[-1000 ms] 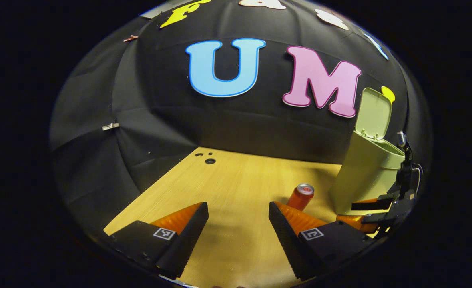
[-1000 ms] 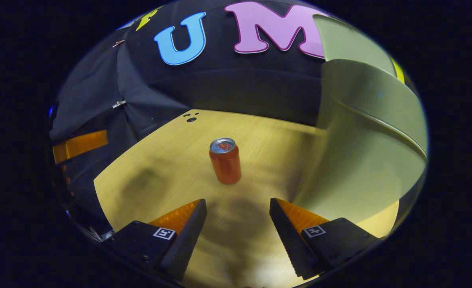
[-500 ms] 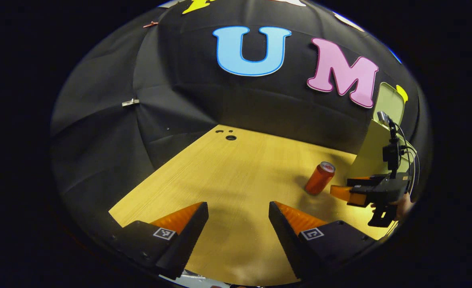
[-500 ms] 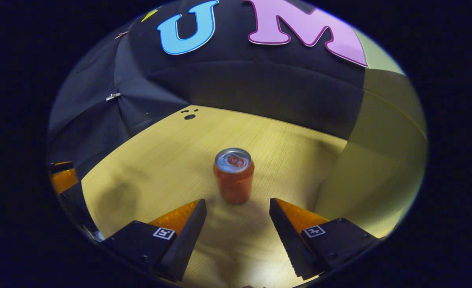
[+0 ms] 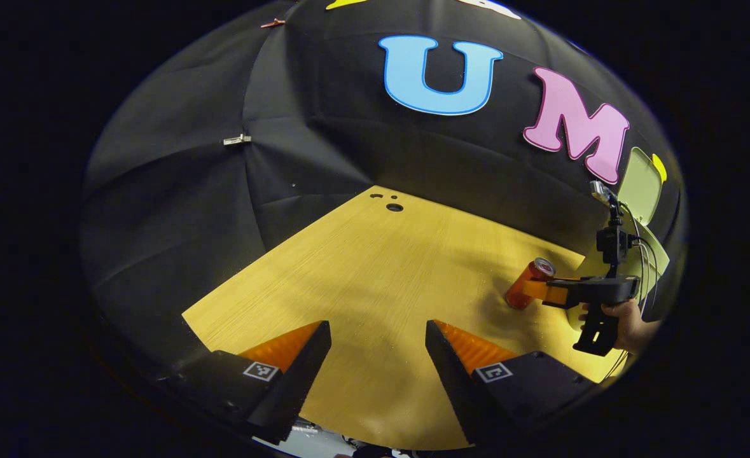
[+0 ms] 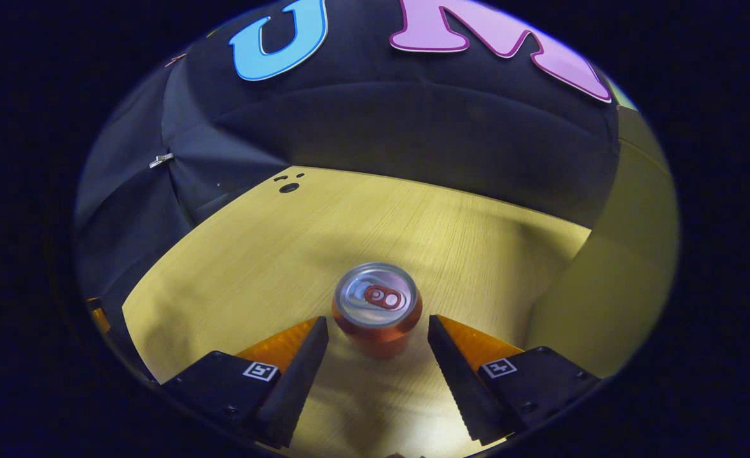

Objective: Press the lid of the desktop garbage bin to open it, pick up the crumpled paper on the desktop and throw it into the bin, then pick up the pop can on the desktop and drop it into the bin, and finally close the garbage bin lid.

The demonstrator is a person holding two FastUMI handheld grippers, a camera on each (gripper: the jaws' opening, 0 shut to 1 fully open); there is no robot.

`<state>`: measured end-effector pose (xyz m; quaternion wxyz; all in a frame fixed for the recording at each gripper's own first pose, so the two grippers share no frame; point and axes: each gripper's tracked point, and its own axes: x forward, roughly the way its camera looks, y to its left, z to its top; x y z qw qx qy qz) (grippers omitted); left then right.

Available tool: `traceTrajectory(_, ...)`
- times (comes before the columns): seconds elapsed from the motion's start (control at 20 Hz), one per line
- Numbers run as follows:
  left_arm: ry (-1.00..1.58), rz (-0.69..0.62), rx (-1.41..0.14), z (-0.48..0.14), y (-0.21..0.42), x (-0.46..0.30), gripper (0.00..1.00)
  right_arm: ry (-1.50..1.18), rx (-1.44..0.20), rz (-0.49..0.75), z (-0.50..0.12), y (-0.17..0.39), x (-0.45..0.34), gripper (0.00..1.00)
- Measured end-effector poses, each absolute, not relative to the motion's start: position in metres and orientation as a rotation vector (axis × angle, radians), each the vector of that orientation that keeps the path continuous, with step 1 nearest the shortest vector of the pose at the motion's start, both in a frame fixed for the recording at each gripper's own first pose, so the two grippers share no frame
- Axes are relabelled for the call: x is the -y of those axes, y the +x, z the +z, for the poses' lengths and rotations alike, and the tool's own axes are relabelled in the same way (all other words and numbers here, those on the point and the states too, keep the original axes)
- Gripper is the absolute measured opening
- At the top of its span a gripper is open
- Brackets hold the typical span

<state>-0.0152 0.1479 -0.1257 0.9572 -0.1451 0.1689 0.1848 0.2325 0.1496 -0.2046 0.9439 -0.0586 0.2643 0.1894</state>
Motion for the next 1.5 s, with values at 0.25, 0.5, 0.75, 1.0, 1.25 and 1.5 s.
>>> traceTrajectory(0.25,-0.287,0.376,-0.352,-0.128,-0.020,-0.142,0.96,-0.100,-0.563,0.369,-0.217,0.247,-0.157,0.99)
traceTrajectory(0.5,-0.235,0.346,-0.350,-0.121,-0.021,-0.135,0.96,-0.118,-0.582,0.371,-0.224,0.250,-0.161,0.99)
traceTrajectory(0.75,-0.205,0.301,-0.340,-0.110,-0.016,-0.128,0.96,-0.137,-0.570,0.383,-0.216,0.244,-0.164,0.83)
traceTrajectory(1.0,-0.182,0.253,-0.320,-0.103,-0.017,-0.122,0.96,-0.141,-0.517,0.391,-0.181,0.233,-0.169,0.83)
traceTrajectory(1.25,-0.193,0.195,-0.317,-0.101,-0.025,-0.115,0.96,-0.152,-0.450,0.420,-0.125,0.202,-0.164,0.83)
traceTrajectory(1.5,-0.197,0.110,-0.288,-0.096,-0.032,-0.112,0.96,-0.154,-0.363,0.401,-0.049,0.176,-0.155,0.83)
